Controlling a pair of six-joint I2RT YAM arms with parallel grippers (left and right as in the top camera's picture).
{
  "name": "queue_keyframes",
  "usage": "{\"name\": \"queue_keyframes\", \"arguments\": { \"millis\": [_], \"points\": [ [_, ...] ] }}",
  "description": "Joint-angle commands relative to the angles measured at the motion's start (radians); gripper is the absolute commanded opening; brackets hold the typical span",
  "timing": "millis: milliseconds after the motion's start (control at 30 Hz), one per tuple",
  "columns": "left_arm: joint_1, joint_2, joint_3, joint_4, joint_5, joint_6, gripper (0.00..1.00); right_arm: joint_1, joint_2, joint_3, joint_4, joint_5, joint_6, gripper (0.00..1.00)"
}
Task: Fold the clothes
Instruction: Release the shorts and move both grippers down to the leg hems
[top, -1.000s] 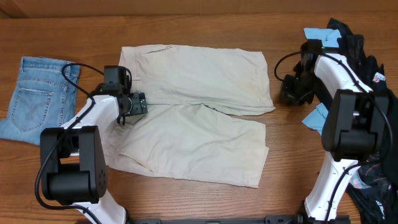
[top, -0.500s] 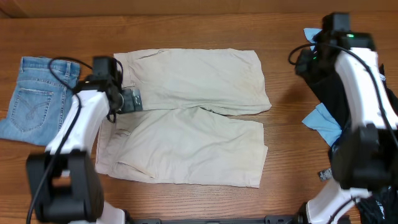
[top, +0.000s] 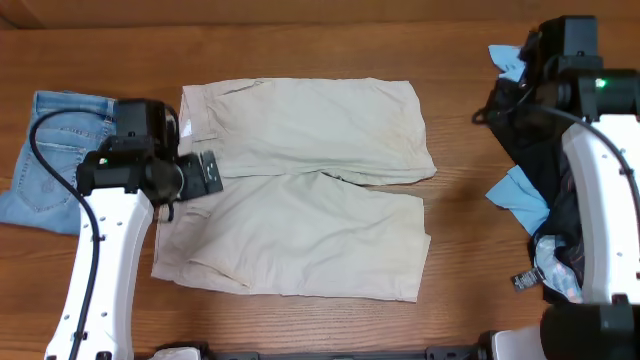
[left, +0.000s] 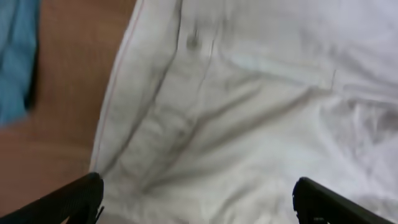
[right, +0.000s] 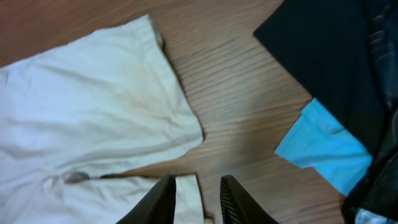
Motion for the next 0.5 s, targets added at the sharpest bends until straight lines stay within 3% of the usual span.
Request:
{"name": "queue_keyframes", "arguments": {
  "millis": [0, 200, 300, 400, 467],
  "points": [
    [0.005, -0.025, 0.008, -0.065, 0.033, -0.093, 1.00, 0.052, -0.088, -0.064, 0.004, 0.018, 0.015, 0.27],
    [0.005, -0.026, 0.008, -0.223, 0.030, -0.223, 1.00, 0.182, -0.225, -0.267, 0.055, 0.089, 0.125, 0.28],
    [0.005, -0.038, 0.002, -0.243, 0.029, -0.254, 1.00, 0.252, -0.305, -0.406, 0.082, 0.085, 0.189, 0.34],
    [0.005, -0.077, -0.023, -0.238, 0.027, -0.289, 1.00, 0.323, -0.357, -0.531, 0.108, 0.053, 0.215, 0.64],
    [0.005, -0.127, -0.060, -0.226, 0.006, -0.333, 1.00, 0.368, -0.370, -0.615, 0.122, -0.013, 0.220, 0.66]
  ]
}}
